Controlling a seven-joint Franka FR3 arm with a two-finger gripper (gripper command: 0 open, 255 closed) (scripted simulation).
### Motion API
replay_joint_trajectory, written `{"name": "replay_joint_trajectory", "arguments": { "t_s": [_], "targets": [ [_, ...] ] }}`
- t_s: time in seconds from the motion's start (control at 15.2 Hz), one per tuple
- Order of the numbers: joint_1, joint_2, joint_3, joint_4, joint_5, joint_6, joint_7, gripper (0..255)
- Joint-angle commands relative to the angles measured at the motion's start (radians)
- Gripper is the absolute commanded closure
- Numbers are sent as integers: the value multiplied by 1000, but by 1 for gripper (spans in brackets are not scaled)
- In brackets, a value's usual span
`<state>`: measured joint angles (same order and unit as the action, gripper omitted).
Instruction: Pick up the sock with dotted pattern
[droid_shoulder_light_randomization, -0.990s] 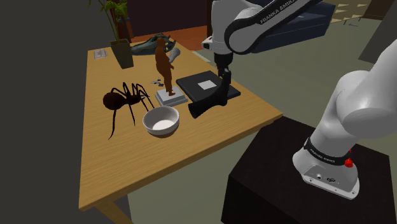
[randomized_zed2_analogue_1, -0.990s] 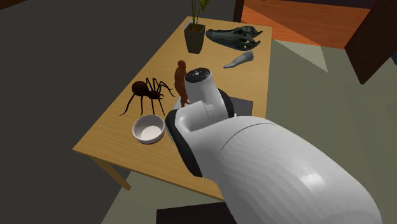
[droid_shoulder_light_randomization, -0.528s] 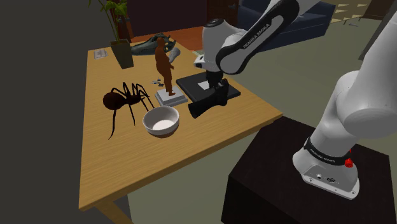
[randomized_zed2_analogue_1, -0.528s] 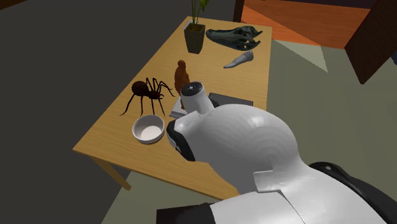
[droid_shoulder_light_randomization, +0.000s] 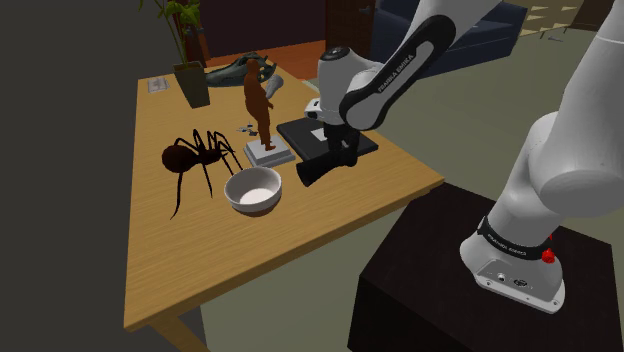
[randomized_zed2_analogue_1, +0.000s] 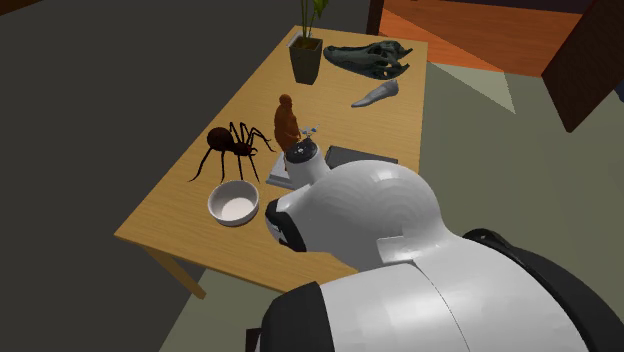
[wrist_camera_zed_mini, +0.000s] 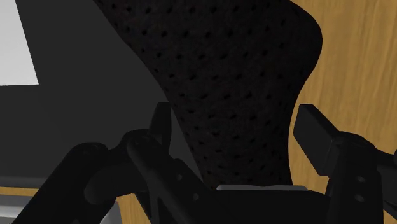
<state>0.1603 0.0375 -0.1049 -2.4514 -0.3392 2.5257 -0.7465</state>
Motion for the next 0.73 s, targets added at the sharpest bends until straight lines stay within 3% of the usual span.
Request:
{"name": "replay_joint_trajectory", "arguments": {
  "t_s": [0.0, 0.66],
  "targets": [
    [0, 3, 0, -1, -1, 3, 1, 255],
    [1, -20, 1, 4, 8, -24, -9, 255]
  ]
}}
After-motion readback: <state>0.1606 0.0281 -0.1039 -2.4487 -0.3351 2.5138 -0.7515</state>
